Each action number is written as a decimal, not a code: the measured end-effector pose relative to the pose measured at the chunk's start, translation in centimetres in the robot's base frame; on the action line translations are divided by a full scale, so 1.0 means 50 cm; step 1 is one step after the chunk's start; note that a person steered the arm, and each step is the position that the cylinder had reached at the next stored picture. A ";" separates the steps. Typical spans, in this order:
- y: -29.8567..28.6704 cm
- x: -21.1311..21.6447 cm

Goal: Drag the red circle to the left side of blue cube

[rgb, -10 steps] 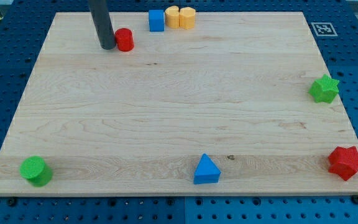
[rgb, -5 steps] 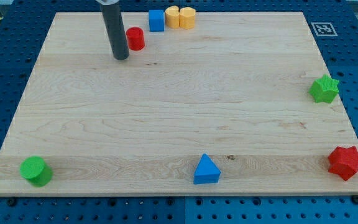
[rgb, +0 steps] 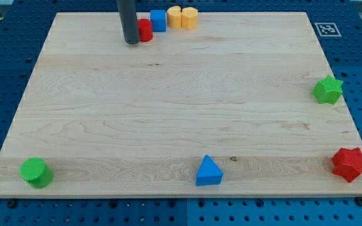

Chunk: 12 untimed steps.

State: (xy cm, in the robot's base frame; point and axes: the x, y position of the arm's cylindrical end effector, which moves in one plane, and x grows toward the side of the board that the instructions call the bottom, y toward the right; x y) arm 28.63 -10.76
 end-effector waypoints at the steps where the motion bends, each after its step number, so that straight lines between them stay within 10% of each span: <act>1: 0.000 -0.006; 12: 0.086 0.008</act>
State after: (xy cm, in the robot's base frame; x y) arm 29.01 -6.47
